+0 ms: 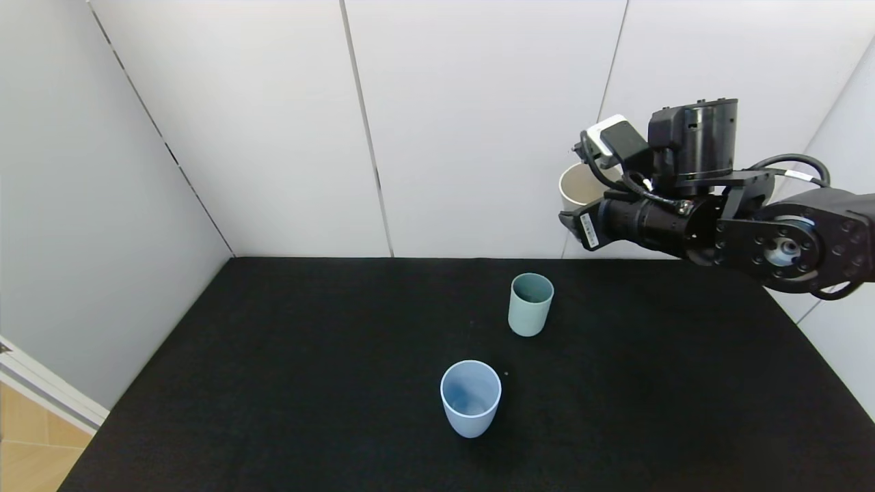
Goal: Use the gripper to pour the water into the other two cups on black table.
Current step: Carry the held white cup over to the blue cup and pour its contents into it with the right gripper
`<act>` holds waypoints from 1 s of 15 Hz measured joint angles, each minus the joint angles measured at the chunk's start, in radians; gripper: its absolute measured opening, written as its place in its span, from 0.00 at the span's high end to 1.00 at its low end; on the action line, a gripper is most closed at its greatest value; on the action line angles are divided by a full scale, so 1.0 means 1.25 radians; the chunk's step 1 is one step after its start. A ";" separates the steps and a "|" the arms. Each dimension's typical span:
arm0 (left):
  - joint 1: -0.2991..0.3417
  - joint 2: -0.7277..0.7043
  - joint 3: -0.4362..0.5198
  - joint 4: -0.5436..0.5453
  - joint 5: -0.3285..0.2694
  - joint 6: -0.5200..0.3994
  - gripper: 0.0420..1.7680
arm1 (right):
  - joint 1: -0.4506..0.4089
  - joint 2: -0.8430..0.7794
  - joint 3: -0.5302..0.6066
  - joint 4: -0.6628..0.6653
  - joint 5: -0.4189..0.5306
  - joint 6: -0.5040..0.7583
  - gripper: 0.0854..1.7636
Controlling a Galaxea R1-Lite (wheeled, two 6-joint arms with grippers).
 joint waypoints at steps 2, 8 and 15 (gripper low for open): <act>0.000 0.000 0.000 0.000 0.000 0.000 0.03 | -0.007 -0.016 0.010 0.002 -0.002 -0.002 0.29; 0.000 0.000 0.000 0.000 0.000 0.000 0.03 | 0.038 -0.040 0.021 0.006 -0.012 -0.073 0.29; 0.000 0.000 0.000 0.001 -0.001 0.000 0.03 | 0.100 -0.044 0.093 -0.002 -0.116 -0.227 0.29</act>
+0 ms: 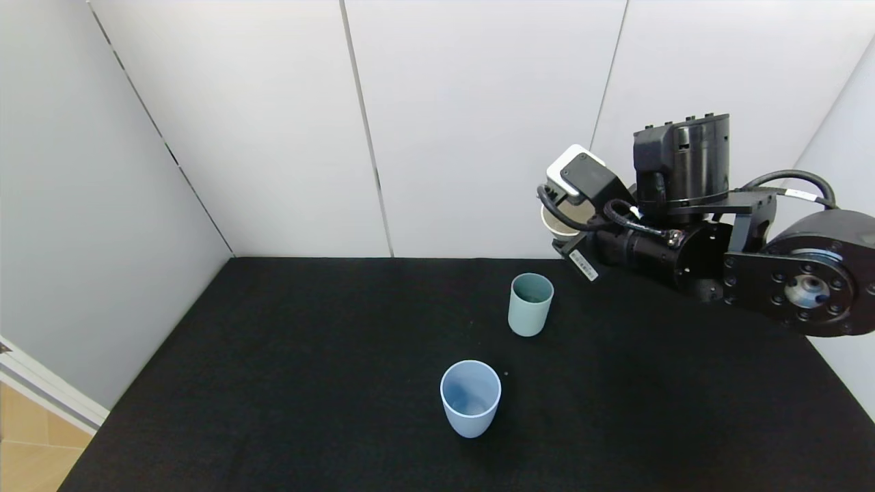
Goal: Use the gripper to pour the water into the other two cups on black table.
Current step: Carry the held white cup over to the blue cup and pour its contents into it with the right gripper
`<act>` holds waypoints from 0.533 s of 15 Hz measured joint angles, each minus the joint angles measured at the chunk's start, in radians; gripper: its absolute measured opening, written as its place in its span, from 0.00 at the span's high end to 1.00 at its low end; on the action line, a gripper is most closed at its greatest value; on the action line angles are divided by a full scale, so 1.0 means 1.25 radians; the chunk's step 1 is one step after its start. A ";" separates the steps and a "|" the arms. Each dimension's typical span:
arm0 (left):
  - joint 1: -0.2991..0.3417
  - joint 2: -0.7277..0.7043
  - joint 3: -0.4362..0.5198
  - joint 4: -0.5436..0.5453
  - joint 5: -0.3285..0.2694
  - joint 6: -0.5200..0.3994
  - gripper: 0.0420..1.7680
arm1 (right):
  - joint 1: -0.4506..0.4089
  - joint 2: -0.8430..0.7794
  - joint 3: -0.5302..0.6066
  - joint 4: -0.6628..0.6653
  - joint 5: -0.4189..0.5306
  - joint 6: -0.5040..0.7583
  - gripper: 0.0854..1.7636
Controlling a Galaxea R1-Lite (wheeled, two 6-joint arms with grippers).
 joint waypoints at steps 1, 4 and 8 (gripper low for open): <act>0.000 0.000 0.000 0.000 0.000 0.000 0.03 | 0.003 -0.001 0.014 -0.001 -0.018 -0.024 0.29; 0.000 0.000 0.000 0.000 0.000 0.000 0.03 | 0.010 -0.007 0.052 -0.021 -0.055 -0.108 0.29; 0.000 0.000 0.000 0.000 0.000 0.000 0.03 | 0.036 -0.018 0.090 -0.042 -0.070 -0.182 0.29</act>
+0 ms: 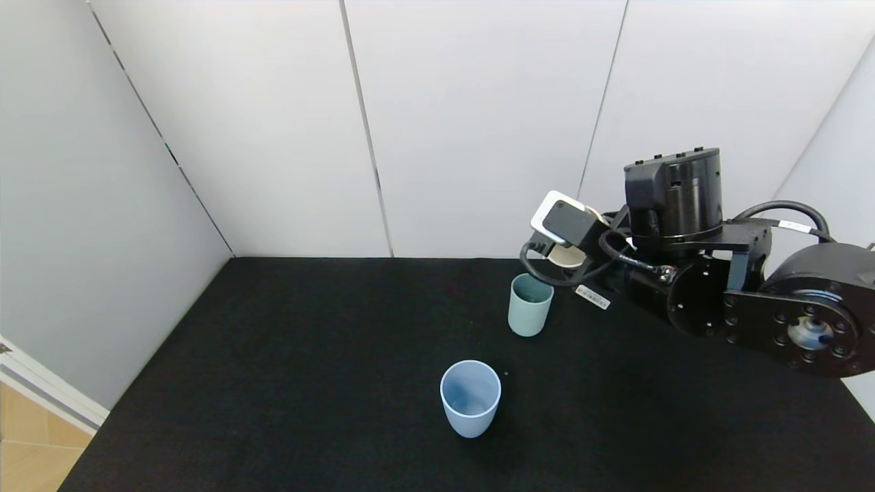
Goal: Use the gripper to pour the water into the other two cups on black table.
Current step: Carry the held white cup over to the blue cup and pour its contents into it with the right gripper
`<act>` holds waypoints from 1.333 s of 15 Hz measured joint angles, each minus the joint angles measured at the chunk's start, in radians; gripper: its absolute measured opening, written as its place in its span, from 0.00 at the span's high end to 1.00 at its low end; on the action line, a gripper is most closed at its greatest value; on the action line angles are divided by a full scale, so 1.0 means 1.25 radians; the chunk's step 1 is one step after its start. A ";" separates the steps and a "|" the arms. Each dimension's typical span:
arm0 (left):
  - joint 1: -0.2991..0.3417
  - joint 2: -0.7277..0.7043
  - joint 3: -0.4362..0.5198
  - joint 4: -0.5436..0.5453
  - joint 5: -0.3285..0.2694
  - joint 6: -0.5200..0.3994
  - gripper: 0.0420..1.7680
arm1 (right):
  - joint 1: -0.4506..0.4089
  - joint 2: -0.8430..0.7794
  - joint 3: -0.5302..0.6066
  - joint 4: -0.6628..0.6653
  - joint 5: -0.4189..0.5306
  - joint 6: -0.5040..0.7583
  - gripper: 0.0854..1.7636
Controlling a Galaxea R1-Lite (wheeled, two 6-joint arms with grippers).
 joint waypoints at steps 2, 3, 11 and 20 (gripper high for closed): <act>0.000 0.000 0.000 0.000 0.000 0.000 0.03 | 0.029 -0.004 0.023 -0.012 -0.016 -0.007 0.29; 0.000 0.000 0.000 0.000 0.000 0.000 0.03 | 0.045 -0.006 0.037 -0.015 -0.019 -0.007 0.29; 0.000 0.000 0.000 0.000 0.000 0.000 0.03 | 0.133 -0.006 0.152 -0.067 -0.021 -0.002 0.29; -0.001 0.000 0.000 0.000 0.000 0.000 0.03 | 0.187 0.074 0.157 -0.068 -0.063 -0.009 0.29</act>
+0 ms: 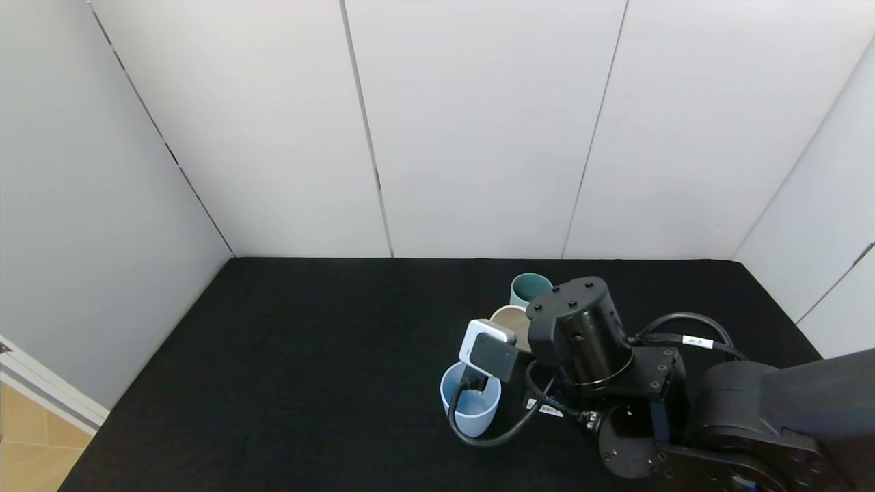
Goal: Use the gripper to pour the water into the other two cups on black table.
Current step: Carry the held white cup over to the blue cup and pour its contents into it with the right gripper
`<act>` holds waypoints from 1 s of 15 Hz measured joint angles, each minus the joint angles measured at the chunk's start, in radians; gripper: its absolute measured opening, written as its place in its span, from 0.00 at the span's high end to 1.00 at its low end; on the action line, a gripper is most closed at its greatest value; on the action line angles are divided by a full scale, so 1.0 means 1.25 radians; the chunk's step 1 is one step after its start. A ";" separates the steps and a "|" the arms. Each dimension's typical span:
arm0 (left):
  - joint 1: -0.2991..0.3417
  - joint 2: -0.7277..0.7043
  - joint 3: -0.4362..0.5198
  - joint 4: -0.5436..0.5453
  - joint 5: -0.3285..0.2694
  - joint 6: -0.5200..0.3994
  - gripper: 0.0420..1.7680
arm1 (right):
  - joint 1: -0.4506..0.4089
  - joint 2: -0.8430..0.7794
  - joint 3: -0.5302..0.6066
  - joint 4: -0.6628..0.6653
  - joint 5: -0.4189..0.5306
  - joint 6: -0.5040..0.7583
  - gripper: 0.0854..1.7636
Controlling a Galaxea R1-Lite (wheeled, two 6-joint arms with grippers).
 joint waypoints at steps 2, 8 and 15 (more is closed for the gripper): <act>0.000 0.000 0.000 0.000 0.000 0.000 0.03 | 0.009 0.016 -0.001 0.000 -0.009 -0.004 0.29; 0.000 0.000 0.000 0.000 0.000 0.000 0.03 | 0.013 0.041 -0.016 0.000 -0.032 -0.097 0.29; 0.000 0.000 0.000 0.000 0.001 0.000 0.03 | 0.006 0.063 -0.041 0.000 -0.032 -0.177 0.29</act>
